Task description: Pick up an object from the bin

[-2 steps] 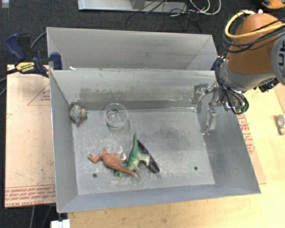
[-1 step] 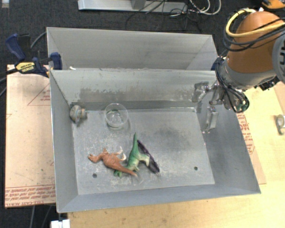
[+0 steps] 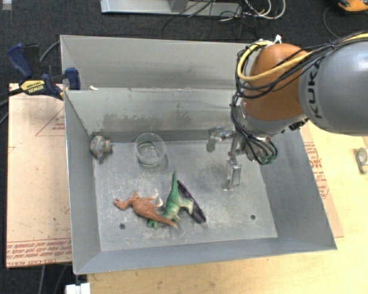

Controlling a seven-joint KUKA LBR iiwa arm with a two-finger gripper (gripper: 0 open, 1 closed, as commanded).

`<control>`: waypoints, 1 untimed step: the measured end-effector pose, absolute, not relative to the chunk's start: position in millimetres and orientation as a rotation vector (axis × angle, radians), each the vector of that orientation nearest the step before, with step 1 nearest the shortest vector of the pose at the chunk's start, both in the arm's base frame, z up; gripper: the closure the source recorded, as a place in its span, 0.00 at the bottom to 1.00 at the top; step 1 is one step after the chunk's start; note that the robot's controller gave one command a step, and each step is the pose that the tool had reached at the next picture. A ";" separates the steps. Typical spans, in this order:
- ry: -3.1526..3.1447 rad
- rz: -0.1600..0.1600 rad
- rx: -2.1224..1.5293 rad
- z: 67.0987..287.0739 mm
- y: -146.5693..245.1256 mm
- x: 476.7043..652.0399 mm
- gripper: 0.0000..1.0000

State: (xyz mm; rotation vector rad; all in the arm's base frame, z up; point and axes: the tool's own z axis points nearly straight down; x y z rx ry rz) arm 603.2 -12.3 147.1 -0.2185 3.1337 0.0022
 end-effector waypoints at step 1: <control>3.127 0.003 -0.256 142.1 4.0 618.4 0.00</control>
Offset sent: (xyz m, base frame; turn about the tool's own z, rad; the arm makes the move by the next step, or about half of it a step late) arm -0.0292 0.1155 -0.0700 -0.1066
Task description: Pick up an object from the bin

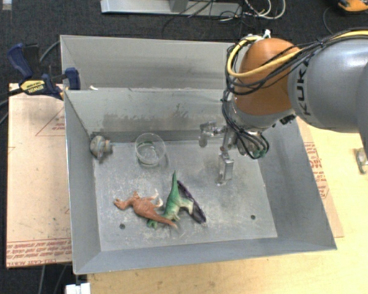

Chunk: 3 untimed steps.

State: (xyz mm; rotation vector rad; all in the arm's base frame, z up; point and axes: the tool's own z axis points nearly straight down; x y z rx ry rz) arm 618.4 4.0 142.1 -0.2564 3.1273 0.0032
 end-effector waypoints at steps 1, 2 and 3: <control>3.117 0.003 -0.362 88.7 87.0 583.3 0.00; 3.117 0.009 -0.349 78.2 88.8 614.4 0.00; 3.071 0.004 -0.581 73.9 97.5 532.9 0.00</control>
Offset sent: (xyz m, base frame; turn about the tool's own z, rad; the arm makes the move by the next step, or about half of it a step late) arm 0.0006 0.0765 -0.0652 -0.0560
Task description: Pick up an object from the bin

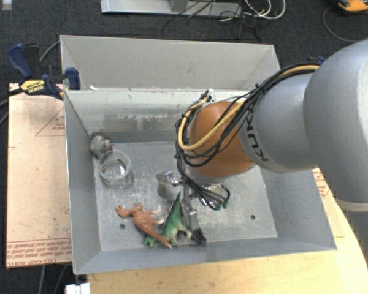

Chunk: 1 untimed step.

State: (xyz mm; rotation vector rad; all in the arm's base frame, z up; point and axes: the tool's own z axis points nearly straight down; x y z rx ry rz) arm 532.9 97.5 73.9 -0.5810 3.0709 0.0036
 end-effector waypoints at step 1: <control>3.046 0.006 -0.746 71.1 103.8 500.6 1.00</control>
Offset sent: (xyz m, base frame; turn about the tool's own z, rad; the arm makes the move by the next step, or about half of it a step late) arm 0.0000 0.0000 0.0000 0.0000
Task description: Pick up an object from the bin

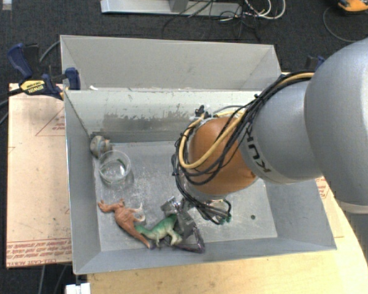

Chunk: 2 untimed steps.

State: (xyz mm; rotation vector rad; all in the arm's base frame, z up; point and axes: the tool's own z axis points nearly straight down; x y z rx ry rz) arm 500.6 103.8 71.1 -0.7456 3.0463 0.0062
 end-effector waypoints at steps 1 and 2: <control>3.029 0.008 -0.809 71.0 106.6 518.2 1.00; 3.037 0.007 -0.769 252.3 90.5 513.1 1.00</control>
Offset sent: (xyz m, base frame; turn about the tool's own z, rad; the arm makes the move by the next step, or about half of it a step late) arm 0.0116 -0.0137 0.1815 -0.0183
